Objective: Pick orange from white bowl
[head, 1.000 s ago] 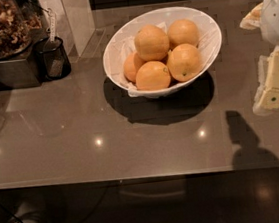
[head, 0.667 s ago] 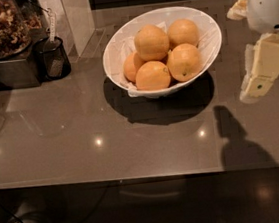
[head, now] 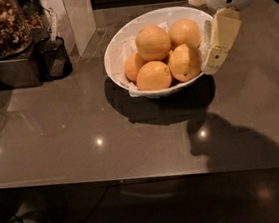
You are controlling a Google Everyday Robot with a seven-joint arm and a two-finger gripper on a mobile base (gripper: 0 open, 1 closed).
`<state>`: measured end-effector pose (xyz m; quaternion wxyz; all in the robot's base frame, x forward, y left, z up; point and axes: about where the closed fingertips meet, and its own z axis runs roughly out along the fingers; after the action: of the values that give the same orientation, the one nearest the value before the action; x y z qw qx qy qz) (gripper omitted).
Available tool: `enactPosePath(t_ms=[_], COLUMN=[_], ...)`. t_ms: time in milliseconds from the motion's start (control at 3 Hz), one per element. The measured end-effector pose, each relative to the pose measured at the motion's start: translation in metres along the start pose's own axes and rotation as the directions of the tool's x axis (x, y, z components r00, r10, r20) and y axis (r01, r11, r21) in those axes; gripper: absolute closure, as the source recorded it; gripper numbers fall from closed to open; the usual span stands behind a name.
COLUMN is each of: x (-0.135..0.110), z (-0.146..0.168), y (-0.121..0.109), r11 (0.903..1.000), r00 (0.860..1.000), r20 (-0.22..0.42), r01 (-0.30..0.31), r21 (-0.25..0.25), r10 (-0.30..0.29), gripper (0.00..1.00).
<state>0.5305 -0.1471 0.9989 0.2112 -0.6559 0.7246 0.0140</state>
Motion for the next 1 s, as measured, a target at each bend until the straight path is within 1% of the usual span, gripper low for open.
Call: enactPosePath(t_ms=[333, 667, 1000], x=[-0.003, -0.005, -0.026], z=[-0.002, 0.006, 0.017], y=[-0.004, -0.015, -0.034], r11=[0.9999, 0.9998, 0.9989], r00=[1.000, 0.999, 0.996], r20=[0.008, 0.040, 0.072], r01=[0.003, -0.010, 0.047], r21=[0.015, 0.016, 0.009], r10=[-0.003, 0.009, -0.047], gripper=[0.00, 0.00, 0.00])
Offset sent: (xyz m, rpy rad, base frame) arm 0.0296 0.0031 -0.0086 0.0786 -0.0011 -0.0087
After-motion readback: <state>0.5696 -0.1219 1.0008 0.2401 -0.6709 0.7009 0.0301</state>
